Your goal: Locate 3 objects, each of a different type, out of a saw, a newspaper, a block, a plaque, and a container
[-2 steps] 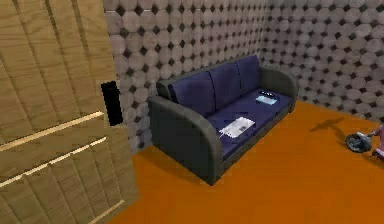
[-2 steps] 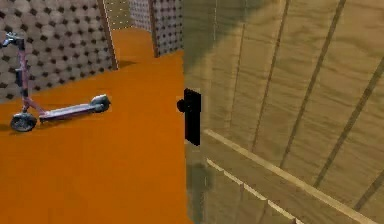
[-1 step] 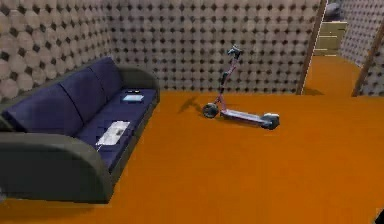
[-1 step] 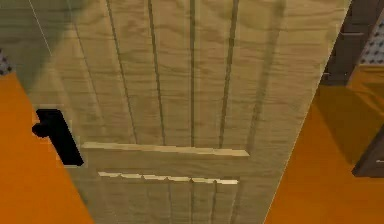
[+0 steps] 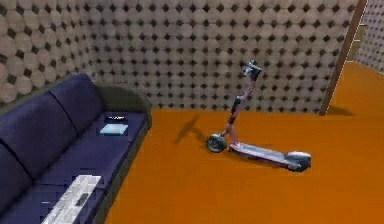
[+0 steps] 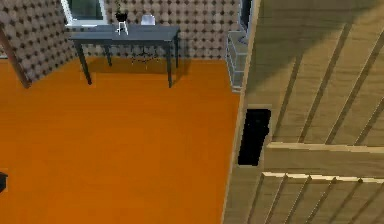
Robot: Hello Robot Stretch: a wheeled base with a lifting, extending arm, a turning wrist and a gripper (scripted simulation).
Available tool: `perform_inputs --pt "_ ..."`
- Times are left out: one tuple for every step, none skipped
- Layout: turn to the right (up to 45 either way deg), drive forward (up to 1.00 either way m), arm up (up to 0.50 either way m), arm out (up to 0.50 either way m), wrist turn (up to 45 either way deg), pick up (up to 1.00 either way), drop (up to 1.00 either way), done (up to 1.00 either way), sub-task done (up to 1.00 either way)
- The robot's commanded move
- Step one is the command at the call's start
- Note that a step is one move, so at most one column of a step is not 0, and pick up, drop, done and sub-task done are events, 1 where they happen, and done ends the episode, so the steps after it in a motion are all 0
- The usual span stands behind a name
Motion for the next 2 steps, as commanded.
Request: perform_inputs --pt "24.0 0.00 0.00 0.00 0.0 0.00 0.00 0.00 0.00" --pt "0.0 0.05 0.00 0.00 0.0 0.00 0.00 0.00 0.00"
